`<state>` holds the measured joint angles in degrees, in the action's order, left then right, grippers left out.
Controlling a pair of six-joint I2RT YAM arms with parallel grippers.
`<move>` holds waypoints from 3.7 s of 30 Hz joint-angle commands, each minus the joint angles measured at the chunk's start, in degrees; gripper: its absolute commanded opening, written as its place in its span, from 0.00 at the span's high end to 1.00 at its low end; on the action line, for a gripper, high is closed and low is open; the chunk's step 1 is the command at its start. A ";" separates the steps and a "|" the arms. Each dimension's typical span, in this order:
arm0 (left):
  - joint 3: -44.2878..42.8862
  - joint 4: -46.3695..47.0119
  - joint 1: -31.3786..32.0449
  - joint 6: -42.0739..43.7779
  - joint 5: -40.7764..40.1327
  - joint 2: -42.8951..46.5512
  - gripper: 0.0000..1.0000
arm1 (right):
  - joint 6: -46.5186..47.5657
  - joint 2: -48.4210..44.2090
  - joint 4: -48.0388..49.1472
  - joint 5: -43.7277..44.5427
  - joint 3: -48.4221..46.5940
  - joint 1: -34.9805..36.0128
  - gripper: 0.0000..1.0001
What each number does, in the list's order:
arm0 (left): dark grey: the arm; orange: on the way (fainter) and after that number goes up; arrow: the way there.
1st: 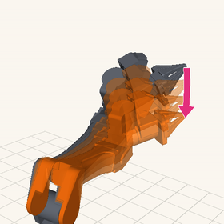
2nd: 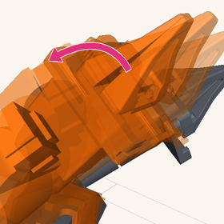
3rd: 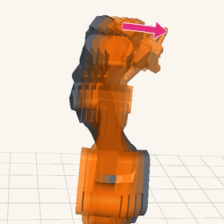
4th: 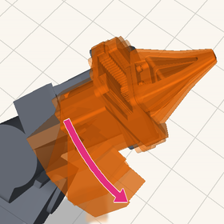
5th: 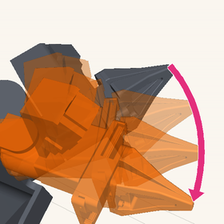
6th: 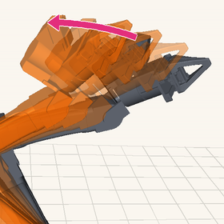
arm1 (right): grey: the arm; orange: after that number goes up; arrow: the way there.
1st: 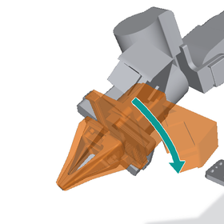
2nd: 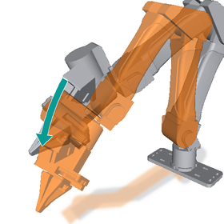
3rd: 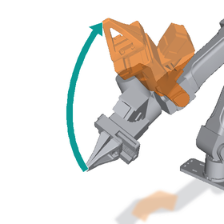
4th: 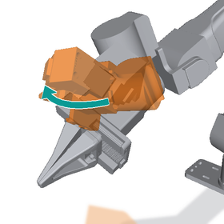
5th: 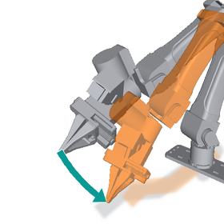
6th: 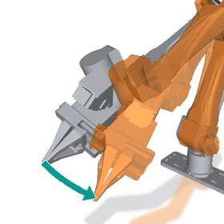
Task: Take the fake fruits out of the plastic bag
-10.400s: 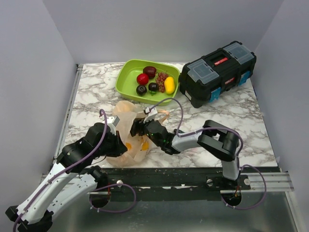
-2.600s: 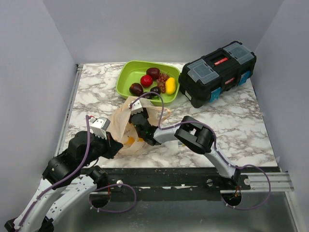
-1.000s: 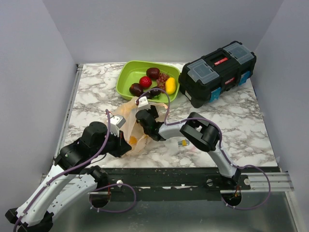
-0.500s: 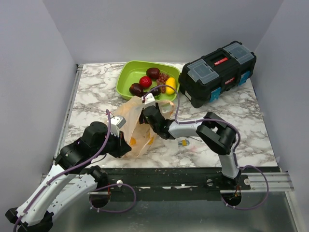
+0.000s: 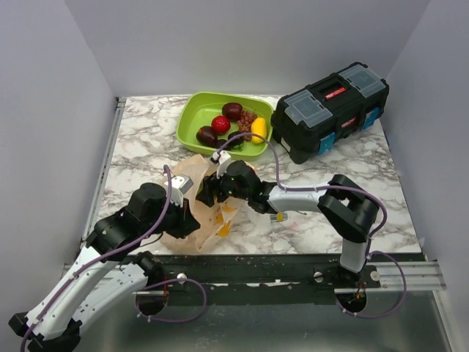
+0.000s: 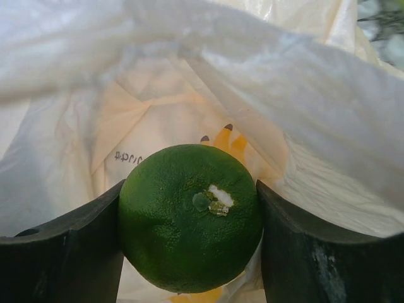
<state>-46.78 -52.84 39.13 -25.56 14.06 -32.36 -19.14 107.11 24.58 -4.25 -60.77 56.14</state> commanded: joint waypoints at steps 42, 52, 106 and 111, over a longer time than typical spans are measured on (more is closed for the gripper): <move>0.20 -0.47 0.25 -0.19 -0.64 0.37 1.00 | -2.55 -7.44 -15.09 9.10 -1.01 2.05 0.17; 0.12 -0.34 0.25 -0.01 -0.58 0.48 1.00 | -0.80 -14.44 -14.26 25.29 5.93 2.38 0.10; 0.11 -0.33 0.24 0.16 -0.45 -0.07 1.00 | 9.05 0.06 -3.70 24.01 6.80 2.60 0.21; 0.03 -0.42 0.25 0.21 -0.52 -0.76 1.00 | 8.55 -0.30 -2.01 23.47 6.72 2.61 0.25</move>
<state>-46.78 -52.84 39.13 -25.89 13.96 -32.64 -10.04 106.50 21.87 17.80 -53.78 58.46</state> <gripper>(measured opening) 0.006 0.768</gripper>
